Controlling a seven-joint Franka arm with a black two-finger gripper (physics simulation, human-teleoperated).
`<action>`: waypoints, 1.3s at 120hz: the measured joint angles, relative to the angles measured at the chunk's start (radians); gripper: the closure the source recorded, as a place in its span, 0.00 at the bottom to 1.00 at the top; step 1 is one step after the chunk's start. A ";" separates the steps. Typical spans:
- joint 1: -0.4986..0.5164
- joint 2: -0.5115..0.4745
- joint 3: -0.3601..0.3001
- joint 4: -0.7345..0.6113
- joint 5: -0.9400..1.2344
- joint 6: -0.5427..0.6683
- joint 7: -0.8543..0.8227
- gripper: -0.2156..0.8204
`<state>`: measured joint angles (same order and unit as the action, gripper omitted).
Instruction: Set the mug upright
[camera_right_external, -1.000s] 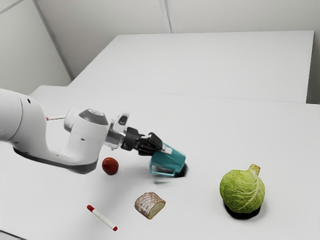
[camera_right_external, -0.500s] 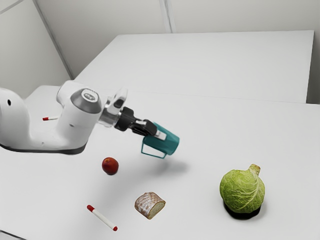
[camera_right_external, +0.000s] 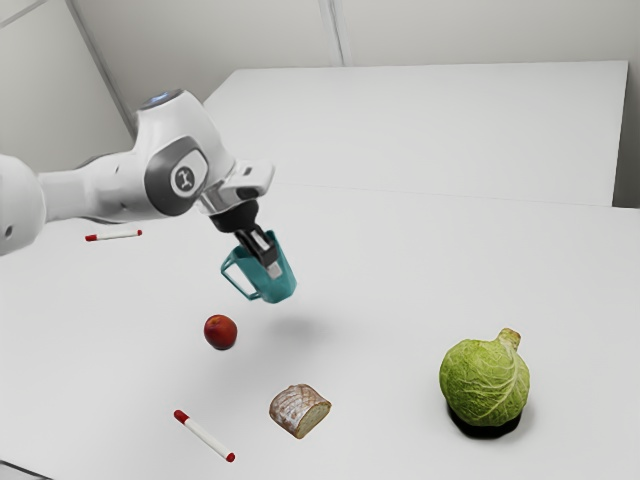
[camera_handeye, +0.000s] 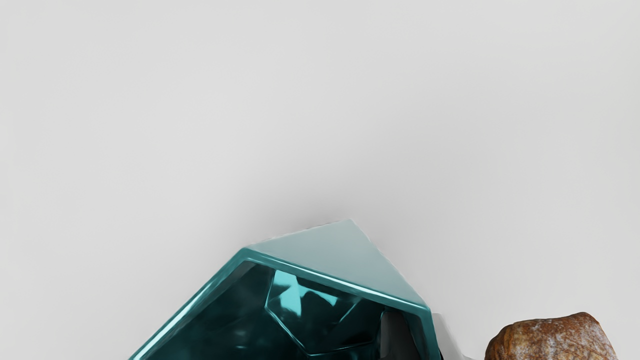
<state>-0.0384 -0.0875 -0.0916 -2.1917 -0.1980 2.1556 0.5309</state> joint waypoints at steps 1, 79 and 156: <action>0.000 0.000 0.000 0.000 0.010 -0.001 -0.007 0.96; 0.006 0.105 -0.002 0.059 0.299 0.002 -0.416 0.96; 0.009 0.228 -0.002 0.116 0.362 0.060 -0.585 0.96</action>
<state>-0.0293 0.1400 -0.0937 -2.0755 0.1642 2.2155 -0.0539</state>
